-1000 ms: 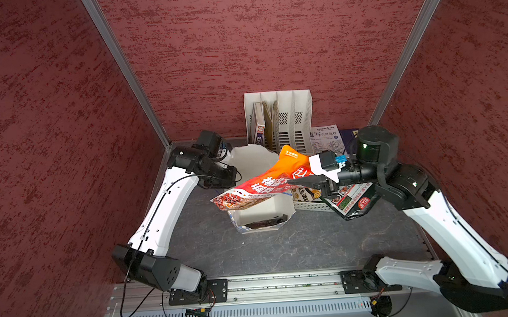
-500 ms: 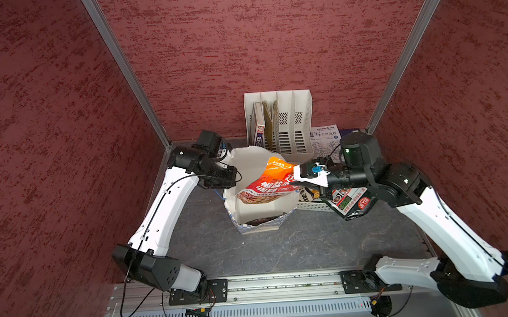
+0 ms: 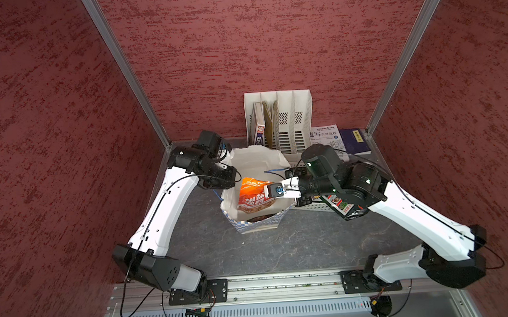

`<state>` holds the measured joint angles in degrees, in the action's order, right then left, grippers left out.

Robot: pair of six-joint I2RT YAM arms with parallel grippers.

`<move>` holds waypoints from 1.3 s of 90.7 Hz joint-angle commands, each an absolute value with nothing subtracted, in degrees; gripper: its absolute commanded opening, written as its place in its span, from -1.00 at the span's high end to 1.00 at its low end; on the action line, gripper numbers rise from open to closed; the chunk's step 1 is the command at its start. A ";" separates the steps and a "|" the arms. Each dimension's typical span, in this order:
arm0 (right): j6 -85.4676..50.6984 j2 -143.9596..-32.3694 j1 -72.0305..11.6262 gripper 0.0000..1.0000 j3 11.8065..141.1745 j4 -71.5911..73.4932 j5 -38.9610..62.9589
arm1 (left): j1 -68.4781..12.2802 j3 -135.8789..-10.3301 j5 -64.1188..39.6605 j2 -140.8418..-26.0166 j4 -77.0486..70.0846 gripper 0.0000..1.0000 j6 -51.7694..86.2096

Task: Place the condiment packets inside the bag
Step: Place the condiment packet in the paper bag.

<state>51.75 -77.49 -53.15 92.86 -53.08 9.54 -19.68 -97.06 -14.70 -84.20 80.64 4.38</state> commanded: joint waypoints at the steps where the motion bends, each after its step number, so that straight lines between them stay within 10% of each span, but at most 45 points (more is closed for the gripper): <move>1: 51.28 -78.93 -53.76 1.00 92.21 -52.34 8.94 | -20.10 -97.16 -15.63 -83.82 79.65 1.00 3.87; 57: 43.17 -87.08 -56.08 1.00 90.00 -55.02 9.33 | -20.37 -96.98 -15.24 -84.16 79.90 1.00 3.87; 118: 22.08 -64.32 -55.41 -0.47 83.40 -41.13 5.93 | -20.76 -97.70 -15.45 -85.31 80.22 1.00 4.53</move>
